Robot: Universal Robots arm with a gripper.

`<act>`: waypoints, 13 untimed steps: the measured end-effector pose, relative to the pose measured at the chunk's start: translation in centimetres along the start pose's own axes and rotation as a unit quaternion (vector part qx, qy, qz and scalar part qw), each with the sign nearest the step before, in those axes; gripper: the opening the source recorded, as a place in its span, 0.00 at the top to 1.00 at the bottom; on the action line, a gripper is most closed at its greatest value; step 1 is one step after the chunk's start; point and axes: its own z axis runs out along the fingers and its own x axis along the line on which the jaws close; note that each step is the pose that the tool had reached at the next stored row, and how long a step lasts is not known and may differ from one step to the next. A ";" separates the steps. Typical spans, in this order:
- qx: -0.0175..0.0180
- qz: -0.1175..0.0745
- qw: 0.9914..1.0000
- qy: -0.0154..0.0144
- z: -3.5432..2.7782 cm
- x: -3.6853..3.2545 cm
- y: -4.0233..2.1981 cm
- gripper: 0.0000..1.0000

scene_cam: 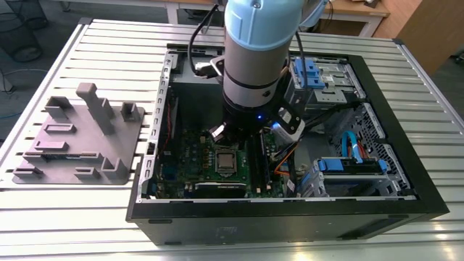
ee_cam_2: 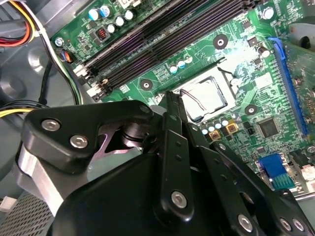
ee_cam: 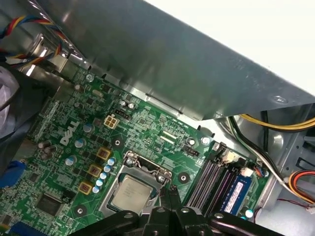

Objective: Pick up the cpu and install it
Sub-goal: 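Install the first cpu locking lever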

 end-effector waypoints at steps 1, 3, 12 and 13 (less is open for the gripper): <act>0.001 0.000 1.000 0.000 0.03 0.03 -0.04 0.89; 0.002 0.001 1.000 0.001 0.07 0.12 -0.21 0.89; 0.006 0.002 1.000 0.003 0.14 0.23 -0.43 0.89; 0.006 0.002 1.000 0.003 0.14 0.23 -0.43 0.89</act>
